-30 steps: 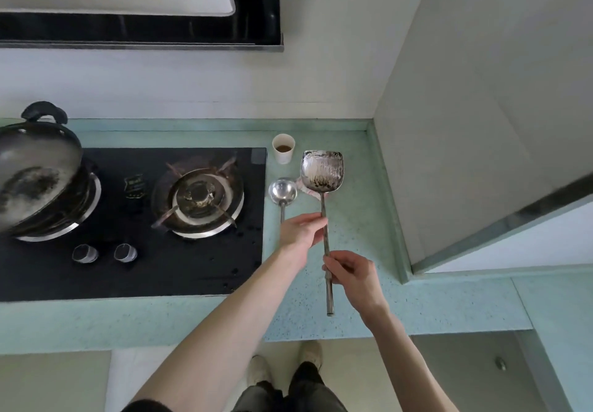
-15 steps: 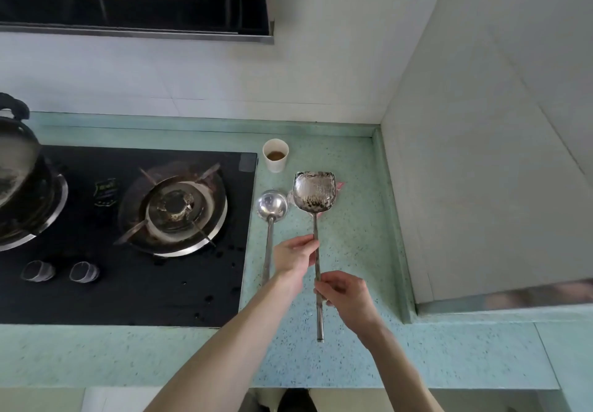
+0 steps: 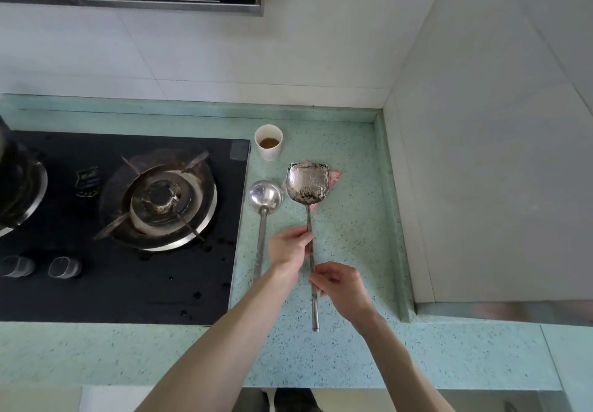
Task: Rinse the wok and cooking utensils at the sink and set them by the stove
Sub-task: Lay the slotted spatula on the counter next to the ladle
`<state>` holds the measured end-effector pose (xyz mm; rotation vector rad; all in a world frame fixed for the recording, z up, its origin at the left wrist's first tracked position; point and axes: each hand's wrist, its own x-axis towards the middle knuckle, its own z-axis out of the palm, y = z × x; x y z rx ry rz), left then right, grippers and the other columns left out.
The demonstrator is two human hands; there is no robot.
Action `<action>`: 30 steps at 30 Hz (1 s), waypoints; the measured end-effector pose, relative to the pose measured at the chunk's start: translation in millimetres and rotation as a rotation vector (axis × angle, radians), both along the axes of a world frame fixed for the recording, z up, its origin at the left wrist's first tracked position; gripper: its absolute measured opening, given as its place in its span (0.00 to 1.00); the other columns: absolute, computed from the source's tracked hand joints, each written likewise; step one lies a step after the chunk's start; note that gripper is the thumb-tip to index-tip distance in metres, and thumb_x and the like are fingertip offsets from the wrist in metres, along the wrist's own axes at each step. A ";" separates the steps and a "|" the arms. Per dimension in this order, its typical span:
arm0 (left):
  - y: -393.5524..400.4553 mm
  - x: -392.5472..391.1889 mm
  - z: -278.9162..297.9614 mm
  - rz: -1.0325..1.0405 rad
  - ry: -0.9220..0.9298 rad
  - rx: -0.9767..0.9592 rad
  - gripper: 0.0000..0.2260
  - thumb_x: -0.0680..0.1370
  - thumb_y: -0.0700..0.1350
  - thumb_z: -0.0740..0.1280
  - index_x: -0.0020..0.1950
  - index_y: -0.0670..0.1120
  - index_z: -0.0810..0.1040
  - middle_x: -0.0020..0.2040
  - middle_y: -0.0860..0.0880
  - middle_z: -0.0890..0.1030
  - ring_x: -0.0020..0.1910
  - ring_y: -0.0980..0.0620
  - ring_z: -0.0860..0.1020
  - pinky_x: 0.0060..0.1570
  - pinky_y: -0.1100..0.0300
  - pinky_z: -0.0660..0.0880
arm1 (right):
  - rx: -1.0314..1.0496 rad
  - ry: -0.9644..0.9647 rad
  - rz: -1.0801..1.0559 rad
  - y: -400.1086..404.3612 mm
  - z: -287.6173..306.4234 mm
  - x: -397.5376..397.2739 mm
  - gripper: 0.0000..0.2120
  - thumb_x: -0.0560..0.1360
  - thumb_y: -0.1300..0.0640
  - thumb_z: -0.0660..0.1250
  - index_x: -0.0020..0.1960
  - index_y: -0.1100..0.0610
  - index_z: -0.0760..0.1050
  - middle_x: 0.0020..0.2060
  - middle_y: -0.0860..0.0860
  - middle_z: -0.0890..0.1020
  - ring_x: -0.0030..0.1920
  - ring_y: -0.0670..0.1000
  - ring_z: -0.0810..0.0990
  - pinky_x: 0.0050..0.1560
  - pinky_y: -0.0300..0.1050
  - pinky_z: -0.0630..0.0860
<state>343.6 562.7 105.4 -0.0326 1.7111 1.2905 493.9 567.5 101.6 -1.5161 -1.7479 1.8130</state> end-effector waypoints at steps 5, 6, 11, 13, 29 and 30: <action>-0.4 4.4 -4.0 0.025 0.019 -0.002 0.07 0.74 0.34 0.77 0.49 0.44 0.87 0.46 0.49 0.88 0.49 0.48 0.86 0.54 0.47 0.84 | 0.048 -0.064 0.048 -0.1 -6.9 3.7 0.03 0.77 0.61 0.74 0.44 0.55 0.85 0.35 0.55 0.86 0.35 0.50 0.80 0.41 0.50 0.79; -0.7 4.8 -5.0 0.027 0.033 -0.004 0.07 0.74 0.34 0.77 0.48 0.45 0.87 0.46 0.50 0.88 0.49 0.48 0.86 0.54 0.47 0.83 | 0.072 -0.079 0.064 -0.9 -7.9 3.4 0.03 0.77 0.60 0.74 0.44 0.55 0.85 0.35 0.54 0.86 0.34 0.48 0.81 0.40 0.47 0.78; -1.4 5.2 -9.1 -0.004 0.106 0.005 0.08 0.74 0.35 0.77 0.52 0.43 0.87 0.47 0.50 0.88 0.49 0.51 0.86 0.57 0.48 0.83 | 0.173 -0.130 0.090 -4.0 -8.7 -2.6 0.02 0.77 0.61 0.75 0.47 0.56 0.86 0.34 0.47 0.87 0.36 0.44 0.85 0.40 0.40 0.81; -2.3 5.4 -10.0 -0.016 0.126 0.000 0.10 0.74 0.35 0.76 0.54 0.42 0.86 0.49 0.51 0.87 0.50 0.51 0.85 0.57 0.49 0.82 | 0.185 -0.144 0.091 -6.2 -10.6 -5.4 0.02 0.76 0.60 0.75 0.46 0.55 0.86 0.34 0.46 0.87 0.37 0.45 0.86 0.42 0.45 0.83; -17.6 2.3 -6.1 -0.177 0.470 -0.057 0.12 0.77 0.44 0.75 0.59 0.43 0.84 0.53 0.52 0.85 0.47 0.60 0.81 0.48 0.69 0.78 | 0.267 -0.166 0.061 -8.9 -7.8 -6.9 0.06 0.76 0.57 0.77 0.52 0.58 0.86 0.41 0.46 0.88 0.42 0.40 0.85 0.45 0.30 0.81; -22.1 1.5 -3.8 -0.207 0.513 -0.054 0.13 0.77 0.45 0.75 0.61 0.43 0.83 0.54 0.52 0.85 0.49 0.59 0.82 0.52 0.66 0.79 | 0.294 -0.168 0.057 -8.9 -5.5 -5.6 0.06 0.77 0.57 0.76 0.52 0.58 0.86 0.41 0.47 0.88 0.42 0.39 0.85 0.45 0.31 0.82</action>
